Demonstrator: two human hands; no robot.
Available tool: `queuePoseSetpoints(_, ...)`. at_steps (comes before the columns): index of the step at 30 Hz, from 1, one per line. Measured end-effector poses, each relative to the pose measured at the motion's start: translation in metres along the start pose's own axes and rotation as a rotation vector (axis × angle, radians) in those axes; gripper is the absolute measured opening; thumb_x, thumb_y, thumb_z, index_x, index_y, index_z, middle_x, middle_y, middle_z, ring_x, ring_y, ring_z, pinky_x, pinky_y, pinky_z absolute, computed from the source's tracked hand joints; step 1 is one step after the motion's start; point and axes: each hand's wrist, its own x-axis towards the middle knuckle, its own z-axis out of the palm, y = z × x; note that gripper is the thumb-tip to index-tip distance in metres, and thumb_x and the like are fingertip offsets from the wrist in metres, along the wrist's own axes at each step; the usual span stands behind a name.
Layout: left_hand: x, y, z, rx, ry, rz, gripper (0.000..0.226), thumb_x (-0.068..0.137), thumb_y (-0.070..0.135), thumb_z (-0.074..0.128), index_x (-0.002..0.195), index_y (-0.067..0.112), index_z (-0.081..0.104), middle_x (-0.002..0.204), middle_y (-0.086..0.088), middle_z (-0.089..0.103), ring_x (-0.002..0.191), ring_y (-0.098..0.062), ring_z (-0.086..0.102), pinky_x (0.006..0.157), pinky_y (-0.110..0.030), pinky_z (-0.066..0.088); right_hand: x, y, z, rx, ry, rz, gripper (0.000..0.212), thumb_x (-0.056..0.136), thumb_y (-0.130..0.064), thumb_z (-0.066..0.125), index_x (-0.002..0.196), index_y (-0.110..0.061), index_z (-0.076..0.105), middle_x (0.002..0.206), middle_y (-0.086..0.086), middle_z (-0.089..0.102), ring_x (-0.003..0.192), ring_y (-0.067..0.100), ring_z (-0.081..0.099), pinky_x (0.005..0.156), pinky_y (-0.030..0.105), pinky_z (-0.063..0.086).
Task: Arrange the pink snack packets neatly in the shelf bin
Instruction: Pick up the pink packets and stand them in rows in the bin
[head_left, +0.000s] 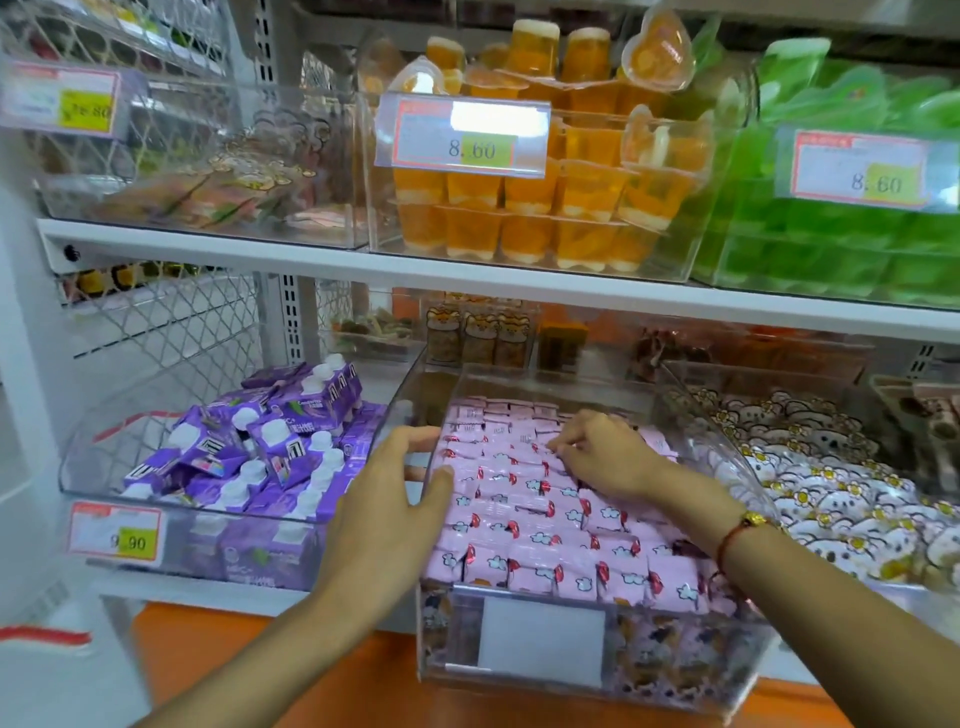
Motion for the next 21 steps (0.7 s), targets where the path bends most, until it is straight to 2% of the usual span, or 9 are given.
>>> queuePoseSetpoints(2,0.001,0.001,-0.001,-0.019,0.0,0.008,0.022,0.09,0.029,0.056,0.096,0.049,0.048,0.094,0.029,0.057,0.088,0.006,0.058,0.076,-0.034,0.05,-0.003,-0.002,-0.006,-0.005,-0.096,-0.005,0.032,0.097,-0.011,0.041,0.115,-0.001,0.065,0.136,0.01,0.053,0.118,0.025,0.052,0.094,0.027,0.04)
queuePoseSetpoints(4,0.001,0.002,-0.003,-0.032,0.003,0.012,0.015,0.091,0.033,0.056,0.096,0.045,0.05,0.092,0.027,0.057,0.086,0.003,0.059,0.072,-0.03,0.049,-0.01,-0.005,-0.009,-0.005,-0.109,-0.009,0.036,0.098,-0.009,0.037,0.129,-0.004,0.055,0.141,0.012,0.048,0.115,0.025,0.052,0.094,0.027,0.04)
queuePoseSetpoints(6,0.001,0.002,-0.004,-0.021,0.018,0.031,0.012,0.09,0.037,0.057,0.1,0.042,0.052,0.093,0.024,0.057,0.088,0.002,0.058,0.068,-0.027,0.046,-0.026,-0.004,-0.009,-0.029,0.019,-0.039,0.036,0.097,-0.01,0.039,0.13,-0.008,0.054,0.139,0.012,0.048,0.121,0.026,0.048,0.096,0.027,0.037)
queuePoseSetpoints(8,0.002,0.006,-0.005,0.008,0.063,0.111,0.018,0.09,0.034,0.058,0.106,0.037,0.051,0.098,0.022,0.055,0.091,-0.002,0.056,0.071,-0.029,0.044,-0.049,0.001,-0.006,-0.069,0.129,-0.101,0.033,0.097,-0.015,0.042,0.126,-0.011,0.057,0.132,0.009,0.052,0.116,0.027,0.05,0.092,0.027,0.038)
queuePoseSetpoints(11,0.014,0.026,0.003,0.051,0.097,0.309,0.028,0.088,0.019,0.061,0.11,0.034,0.051,0.102,0.021,0.051,0.093,-0.003,0.051,0.077,-0.025,0.041,-0.074,0.008,-0.004,-0.131,0.074,-0.113,0.039,0.1,-0.031,0.038,0.134,-0.016,0.05,0.138,0.004,0.049,0.126,0.024,0.043,0.1,0.028,0.031)
queuePoseSetpoints(13,0.031,0.041,0.017,0.078,0.011,0.373,0.028,0.087,0.01,0.06,0.108,0.028,0.056,0.102,0.018,0.054,0.094,-0.005,0.053,0.082,-0.026,0.044,-0.078,0.009,-0.001,-0.153,0.026,-0.078,0.043,0.101,-0.036,0.033,0.14,-0.02,0.044,0.144,0.001,0.045,0.13,0.02,0.039,0.102,0.024,0.026)
queuePoseSetpoints(15,0.052,0.05,0.035,0.114,-0.135,0.361,0.027,0.089,0.005,0.056,0.107,0.024,0.062,0.107,0.011,0.06,0.097,-0.007,0.056,0.089,-0.029,0.047,-0.078,0.006,0.0,-0.175,0.053,-0.079,0.043,0.101,-0.036,0.032,0.139,-0.02,0.044,0.143,0.0,0.046,0.129,0.02,0.04,0.104,0.025,0.027)
queuePoseSetpoints(19,0.09,0.055,0.068,0.323,-0.42,0.316,0.029,0.093,0.009,0.054,0.116,0.022,0.065,0.12,0.003,0.064,0.106,-0.01,0.057,0.093,-0.027,0.046,-0.079,0.009,0.002,-0.143,0.083,-0.084,0.042,0.1,-0.034,0.033,0.137,-0.02,0.049,0.141,0.0,0.049,0.127,0.02,0.043,0.105,0.027,0.031)
queuePoseSetpoints(21,0.101,0.053,0.081,0.449,-0.535,0.317,0.029,0.092,0.016,0.058,0.12,0.02,0.064,0.124,0.001,0.063,0.11,-0.013,0.057,0.096,-0.031,0.046,-0.08,0.01,0.001,-0.104,0.111,-0.086,0.041,0.099,-0.035,0.036,0.135,-0.022,0.051,0.138,-0.001,0.052,0.125,0.019,0.044,0.103,0.026,0.032)
